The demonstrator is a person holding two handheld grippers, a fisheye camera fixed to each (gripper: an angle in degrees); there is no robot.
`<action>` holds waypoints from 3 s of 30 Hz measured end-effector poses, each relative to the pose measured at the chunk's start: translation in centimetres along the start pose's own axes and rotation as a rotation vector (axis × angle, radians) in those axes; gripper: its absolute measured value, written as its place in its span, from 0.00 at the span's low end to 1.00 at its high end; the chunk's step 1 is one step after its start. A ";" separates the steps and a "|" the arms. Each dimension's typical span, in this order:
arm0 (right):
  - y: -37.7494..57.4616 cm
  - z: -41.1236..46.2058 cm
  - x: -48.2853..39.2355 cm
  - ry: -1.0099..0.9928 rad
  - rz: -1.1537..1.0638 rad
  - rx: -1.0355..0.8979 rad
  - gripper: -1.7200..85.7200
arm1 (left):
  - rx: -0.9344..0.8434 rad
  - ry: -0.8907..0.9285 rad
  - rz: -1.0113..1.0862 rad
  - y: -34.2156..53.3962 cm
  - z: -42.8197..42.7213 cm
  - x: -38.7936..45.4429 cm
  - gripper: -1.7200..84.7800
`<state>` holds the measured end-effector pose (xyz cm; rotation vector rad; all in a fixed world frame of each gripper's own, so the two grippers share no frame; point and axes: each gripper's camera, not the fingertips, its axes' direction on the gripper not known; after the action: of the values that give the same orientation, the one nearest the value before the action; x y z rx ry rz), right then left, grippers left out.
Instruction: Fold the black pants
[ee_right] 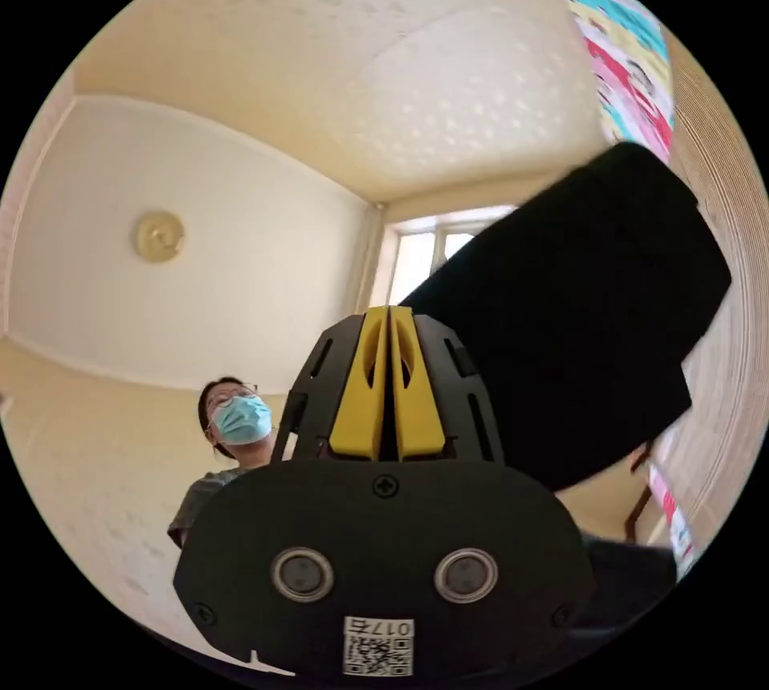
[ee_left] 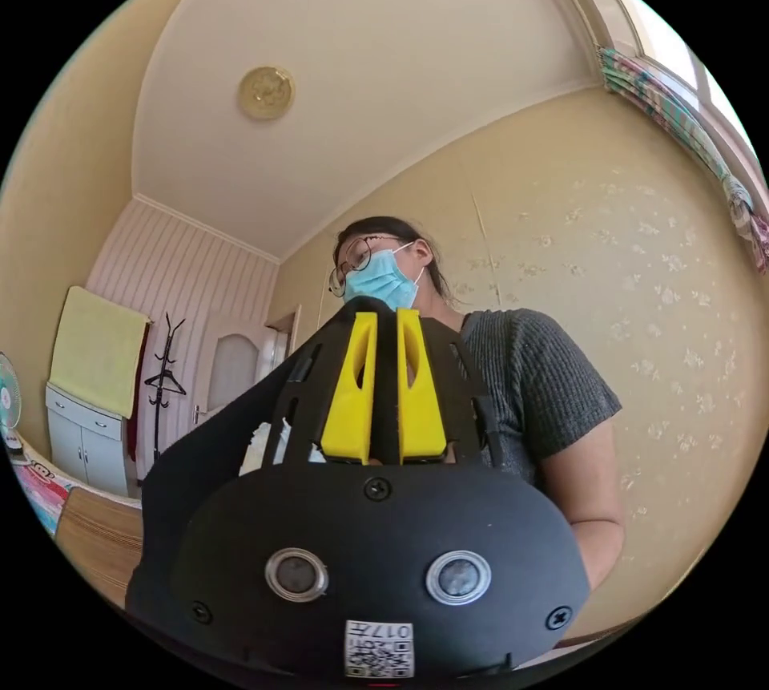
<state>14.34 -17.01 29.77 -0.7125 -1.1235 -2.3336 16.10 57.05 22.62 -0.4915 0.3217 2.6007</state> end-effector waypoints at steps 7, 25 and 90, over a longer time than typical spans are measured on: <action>-9.0 3.2 -13.6 0.462 -0.298 -0.188 0.04 | 0.188 -0.362 -0.060 3.5 -9.2 4.2 0.06; 3.2 -6.3 11.1 0.377 0.842 -0.121 0.29 | 0.526 -0.322 -0.162 -0.6 -10.9 -8.5 0.03; 36.3 43.2 25.9 1.245 -0.564 -0.966 0.09 | -0.076 -1.258 -0.799 21.4 2.3 -19.3 0.02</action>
<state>26.97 -7.15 89.76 0.9109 0.4555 -2.8582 20.94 31.50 35.33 0.8420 -0.3427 1.6774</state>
